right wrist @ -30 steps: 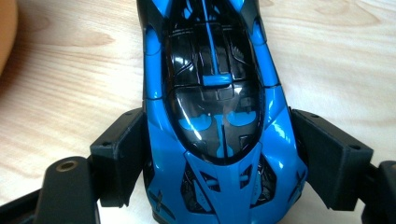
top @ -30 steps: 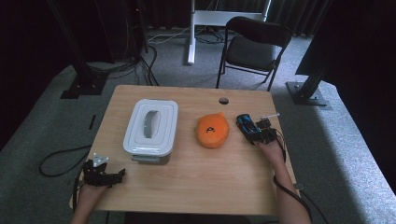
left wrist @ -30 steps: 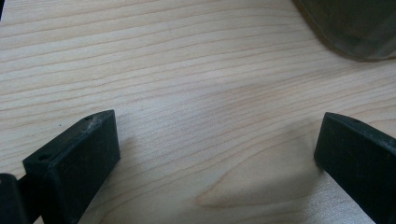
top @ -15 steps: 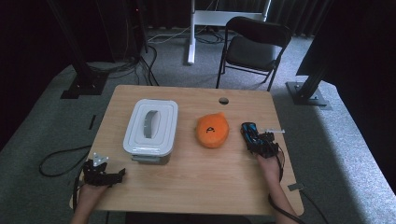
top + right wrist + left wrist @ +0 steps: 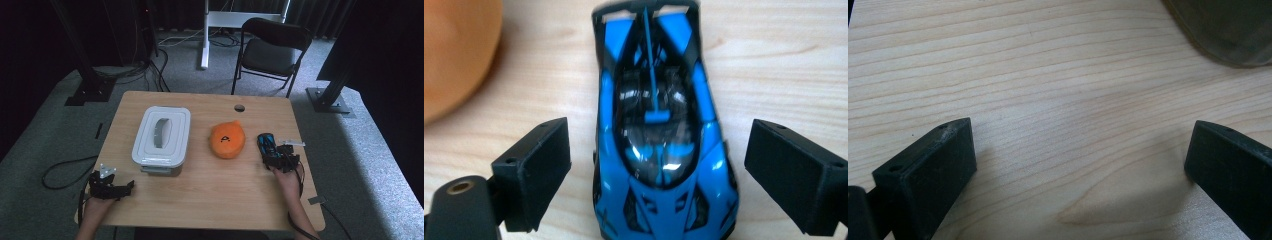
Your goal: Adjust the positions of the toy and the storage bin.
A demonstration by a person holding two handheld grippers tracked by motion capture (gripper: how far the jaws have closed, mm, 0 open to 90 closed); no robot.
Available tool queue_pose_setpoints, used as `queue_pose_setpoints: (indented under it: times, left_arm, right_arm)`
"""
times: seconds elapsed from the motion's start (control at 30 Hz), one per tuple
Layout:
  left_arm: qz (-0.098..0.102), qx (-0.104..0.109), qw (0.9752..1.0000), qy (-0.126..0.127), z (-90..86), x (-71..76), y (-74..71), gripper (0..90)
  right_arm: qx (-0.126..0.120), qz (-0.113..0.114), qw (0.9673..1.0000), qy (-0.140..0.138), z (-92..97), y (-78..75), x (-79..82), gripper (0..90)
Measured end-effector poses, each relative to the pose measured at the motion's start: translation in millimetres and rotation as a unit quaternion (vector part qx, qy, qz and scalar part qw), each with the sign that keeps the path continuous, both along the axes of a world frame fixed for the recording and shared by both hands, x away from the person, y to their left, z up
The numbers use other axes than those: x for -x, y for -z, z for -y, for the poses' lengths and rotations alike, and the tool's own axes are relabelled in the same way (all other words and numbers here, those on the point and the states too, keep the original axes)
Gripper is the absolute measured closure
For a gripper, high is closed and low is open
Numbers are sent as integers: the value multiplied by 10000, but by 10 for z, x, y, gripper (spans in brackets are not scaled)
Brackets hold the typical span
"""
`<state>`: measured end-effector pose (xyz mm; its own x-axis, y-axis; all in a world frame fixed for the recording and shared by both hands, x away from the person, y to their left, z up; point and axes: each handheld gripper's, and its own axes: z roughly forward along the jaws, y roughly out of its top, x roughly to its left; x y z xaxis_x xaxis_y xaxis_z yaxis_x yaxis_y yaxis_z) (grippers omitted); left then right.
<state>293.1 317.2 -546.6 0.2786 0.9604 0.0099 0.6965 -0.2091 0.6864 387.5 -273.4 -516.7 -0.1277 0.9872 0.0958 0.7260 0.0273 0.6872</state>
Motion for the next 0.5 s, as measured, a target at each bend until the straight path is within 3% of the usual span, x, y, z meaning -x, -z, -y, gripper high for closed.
queue_pose_setpoints:
  times: [0.03, 0.07, 0.13, 0.37, 0.5]
  left_arm:
    - [0, 0, 10000, 0, 0, 0, 0, 5]
    - [0, -1, 10000, -5, 1, 1, 0, 5]
    - [-1, -1, 10000, -5, 0, 1, 0, 5]
    - [0, -1, 10000, -5, 1, 1, 0, 5]
    - [0, -1, 10000, -5, 1, 1, 0, 5]
  right_arm:
    - [0, 0, 10000, 0, 0, 0, 0, 107]
    - [-174, 102, 9998, 13, 43, -59, -14, 107]
    - [-172, 201, 9996, 26, 60, -104, -23, 107]
    - [182, -26, 9985, -520, 12, -53, -233, 107]
    - [329, -184, 9975, -593, -5, 30, -347, 110]
